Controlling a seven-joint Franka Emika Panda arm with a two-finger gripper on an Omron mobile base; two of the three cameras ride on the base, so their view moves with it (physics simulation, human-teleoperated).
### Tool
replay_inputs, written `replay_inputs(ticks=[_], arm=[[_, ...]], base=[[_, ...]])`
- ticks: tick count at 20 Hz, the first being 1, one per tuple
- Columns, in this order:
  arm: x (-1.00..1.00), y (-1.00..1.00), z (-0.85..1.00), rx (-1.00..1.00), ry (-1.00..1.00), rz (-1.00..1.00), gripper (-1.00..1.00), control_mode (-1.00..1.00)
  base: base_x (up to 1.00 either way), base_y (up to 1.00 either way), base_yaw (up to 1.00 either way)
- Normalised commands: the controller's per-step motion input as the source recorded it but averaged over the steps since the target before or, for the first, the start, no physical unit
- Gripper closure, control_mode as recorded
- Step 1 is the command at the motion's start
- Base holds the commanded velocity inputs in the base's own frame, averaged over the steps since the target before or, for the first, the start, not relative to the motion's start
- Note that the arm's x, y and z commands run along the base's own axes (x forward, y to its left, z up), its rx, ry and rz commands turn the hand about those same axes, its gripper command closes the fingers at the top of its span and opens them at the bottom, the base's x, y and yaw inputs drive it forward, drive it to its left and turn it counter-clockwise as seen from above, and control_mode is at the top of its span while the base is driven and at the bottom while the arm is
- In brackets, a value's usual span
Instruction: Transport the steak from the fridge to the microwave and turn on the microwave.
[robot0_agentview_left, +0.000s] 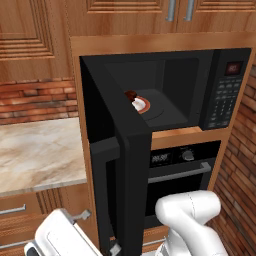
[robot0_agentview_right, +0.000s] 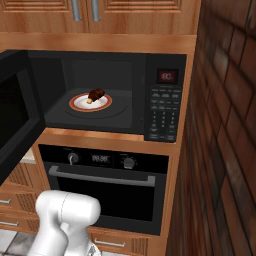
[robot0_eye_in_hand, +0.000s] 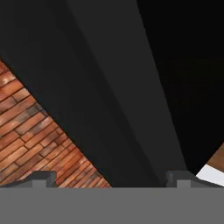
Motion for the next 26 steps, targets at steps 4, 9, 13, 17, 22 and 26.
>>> replay_inputs(ticks=[4,9,13,17,22,26], arm=[[0.27,0.43,-0.14,-0.05,0.0,-0.12,-1.0,-1.0],[0.21,0.46,-0.17,-0.05,0.0,-0.1,-1.0,-1.0],[0.27,0.35,-0.2,-0.03,0.0,-0.1,-1.0,-1.0],[0.36,0.1,-0.21,0.0,0.0,-0.08,-1.0,-1.0],[0.42,0.05,-0.18,0.0,0.0,-0.05,-1.0,-1.0],[0.53,0.18,-0.23,0.0,0.0,-0.05,-1.0,-1.0]], base=[[0.0,0.0,0.0],[0.0,0.0,0.0],[0.0,0.0,0.0],[0.0,0.0,0.0],[0.0,0.0,0.0],[0.0,0.0,0.0]])
